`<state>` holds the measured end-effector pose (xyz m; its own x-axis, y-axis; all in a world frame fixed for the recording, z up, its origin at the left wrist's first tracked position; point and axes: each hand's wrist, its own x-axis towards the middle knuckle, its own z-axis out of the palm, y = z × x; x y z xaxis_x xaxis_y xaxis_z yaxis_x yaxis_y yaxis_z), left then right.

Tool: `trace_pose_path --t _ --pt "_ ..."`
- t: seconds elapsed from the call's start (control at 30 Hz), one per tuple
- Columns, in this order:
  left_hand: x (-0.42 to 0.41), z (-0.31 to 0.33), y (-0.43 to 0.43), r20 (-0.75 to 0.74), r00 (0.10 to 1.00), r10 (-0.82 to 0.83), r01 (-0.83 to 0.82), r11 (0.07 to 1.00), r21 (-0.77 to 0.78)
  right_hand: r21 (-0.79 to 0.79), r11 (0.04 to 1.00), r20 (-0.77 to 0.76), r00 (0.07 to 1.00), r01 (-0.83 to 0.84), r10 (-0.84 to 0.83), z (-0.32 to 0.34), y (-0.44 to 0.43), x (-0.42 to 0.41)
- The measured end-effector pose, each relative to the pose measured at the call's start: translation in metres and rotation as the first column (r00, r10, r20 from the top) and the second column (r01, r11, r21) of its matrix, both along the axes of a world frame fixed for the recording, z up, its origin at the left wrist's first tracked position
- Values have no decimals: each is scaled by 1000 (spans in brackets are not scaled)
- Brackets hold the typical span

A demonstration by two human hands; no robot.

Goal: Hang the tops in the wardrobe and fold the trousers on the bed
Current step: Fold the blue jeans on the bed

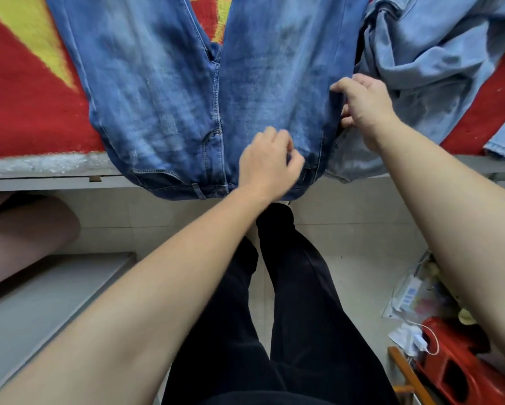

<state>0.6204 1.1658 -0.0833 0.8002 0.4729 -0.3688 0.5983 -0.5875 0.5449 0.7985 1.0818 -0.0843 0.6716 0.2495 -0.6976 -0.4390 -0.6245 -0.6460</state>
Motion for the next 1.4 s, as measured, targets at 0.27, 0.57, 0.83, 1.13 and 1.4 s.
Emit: trace_pose_path --t 0.27,0.57,0.83,1.13,1.4 --pt "50 -25 -55 -375 921 106 -66 991 117 78 996 -121 992 34 -24 -2 10 21" --pt "18 27 1 -358 916 183 -307 893 -328 69 992 -228 970 102 -84 36 39 23" --pt "-58 87 123 -365 871 329 -488 667 -563 233 959 31 987 -163 160 92 171 -12" --pt "-148 44 202 -425 714 556 -699 551 -456 71 861 233 847 -504 477 55 299 -103" --pt "-181 -11 250 -422 828 369 -478 858 -188 -121 737 275 691 -665 669 -11 365 -159"
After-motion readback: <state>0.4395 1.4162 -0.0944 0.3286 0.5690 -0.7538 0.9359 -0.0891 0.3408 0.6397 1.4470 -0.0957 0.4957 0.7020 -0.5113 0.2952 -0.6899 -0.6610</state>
